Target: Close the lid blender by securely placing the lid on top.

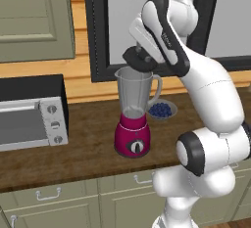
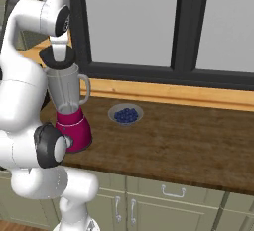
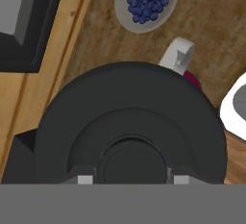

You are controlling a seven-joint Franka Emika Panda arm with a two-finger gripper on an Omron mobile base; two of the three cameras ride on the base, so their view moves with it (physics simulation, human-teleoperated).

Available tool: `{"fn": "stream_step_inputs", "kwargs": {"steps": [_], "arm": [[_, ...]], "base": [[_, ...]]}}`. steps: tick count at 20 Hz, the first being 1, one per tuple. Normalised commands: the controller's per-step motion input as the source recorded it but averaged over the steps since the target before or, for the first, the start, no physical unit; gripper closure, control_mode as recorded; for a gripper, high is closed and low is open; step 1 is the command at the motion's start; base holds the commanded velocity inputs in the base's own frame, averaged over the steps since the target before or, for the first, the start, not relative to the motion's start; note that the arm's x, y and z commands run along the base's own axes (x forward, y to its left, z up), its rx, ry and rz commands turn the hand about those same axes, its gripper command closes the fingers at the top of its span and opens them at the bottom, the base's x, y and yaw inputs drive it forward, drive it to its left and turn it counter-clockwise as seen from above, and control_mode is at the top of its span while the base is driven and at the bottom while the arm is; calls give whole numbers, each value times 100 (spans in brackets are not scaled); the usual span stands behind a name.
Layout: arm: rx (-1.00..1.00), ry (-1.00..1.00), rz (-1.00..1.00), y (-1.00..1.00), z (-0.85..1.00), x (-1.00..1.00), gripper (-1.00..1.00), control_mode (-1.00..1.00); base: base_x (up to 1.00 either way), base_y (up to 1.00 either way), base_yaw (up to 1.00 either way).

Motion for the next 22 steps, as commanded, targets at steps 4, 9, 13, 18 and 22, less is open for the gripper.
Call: {"fn": "stream_step_inputs", "kwargs": {"steps": [4,9,13,18,22], "arm": [[0,0,-3,0,-16,12,100,-100],[0,0,-2,0,-18,-5,100,-100],[0,0,-1,0,-2,-5,100,-100],[-1,3,-4,14,-4,0,100,-100],[-4,4,-4,27,-16,0,100,-100]], "base": [[0,0,0],[0,0,0],[0,0,0],[0,0,0],[0,0,0]]}}
